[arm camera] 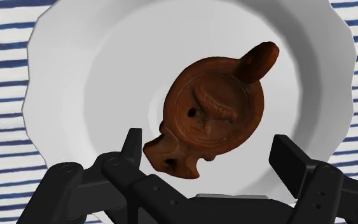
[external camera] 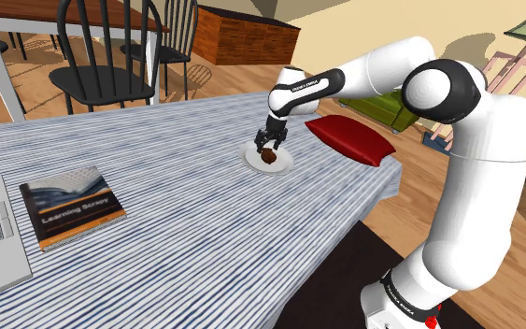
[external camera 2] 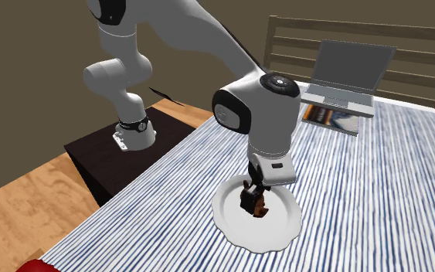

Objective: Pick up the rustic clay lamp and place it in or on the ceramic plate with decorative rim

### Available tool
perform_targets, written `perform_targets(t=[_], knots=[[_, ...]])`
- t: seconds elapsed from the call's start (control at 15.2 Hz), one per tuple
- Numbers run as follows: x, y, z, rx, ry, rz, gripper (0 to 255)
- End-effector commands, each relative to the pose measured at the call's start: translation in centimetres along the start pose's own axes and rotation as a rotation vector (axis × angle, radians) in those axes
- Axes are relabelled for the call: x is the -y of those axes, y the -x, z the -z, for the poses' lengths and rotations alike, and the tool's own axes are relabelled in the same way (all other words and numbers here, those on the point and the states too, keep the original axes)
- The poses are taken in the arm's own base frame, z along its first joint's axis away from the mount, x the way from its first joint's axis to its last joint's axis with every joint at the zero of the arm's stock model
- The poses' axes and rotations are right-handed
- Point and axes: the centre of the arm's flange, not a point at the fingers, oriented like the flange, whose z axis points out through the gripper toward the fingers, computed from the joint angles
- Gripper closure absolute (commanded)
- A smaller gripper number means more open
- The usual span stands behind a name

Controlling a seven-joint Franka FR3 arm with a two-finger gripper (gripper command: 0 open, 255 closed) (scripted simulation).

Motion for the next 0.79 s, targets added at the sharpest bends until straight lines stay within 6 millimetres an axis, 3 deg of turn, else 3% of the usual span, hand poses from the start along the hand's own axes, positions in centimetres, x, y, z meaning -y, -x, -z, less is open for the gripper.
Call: perform_targets(t=[0.0, 0.2, 0.73], knots=[[0.0, 0.0, 1.3, 0.000, 0.000, 0.000, 0], [0.0, 0.0, 5.0, 0.000, 0.000, 0.000, 0], [0.0, 0.0, 5.0, 0.000, 0.000, 0.000, 0]])
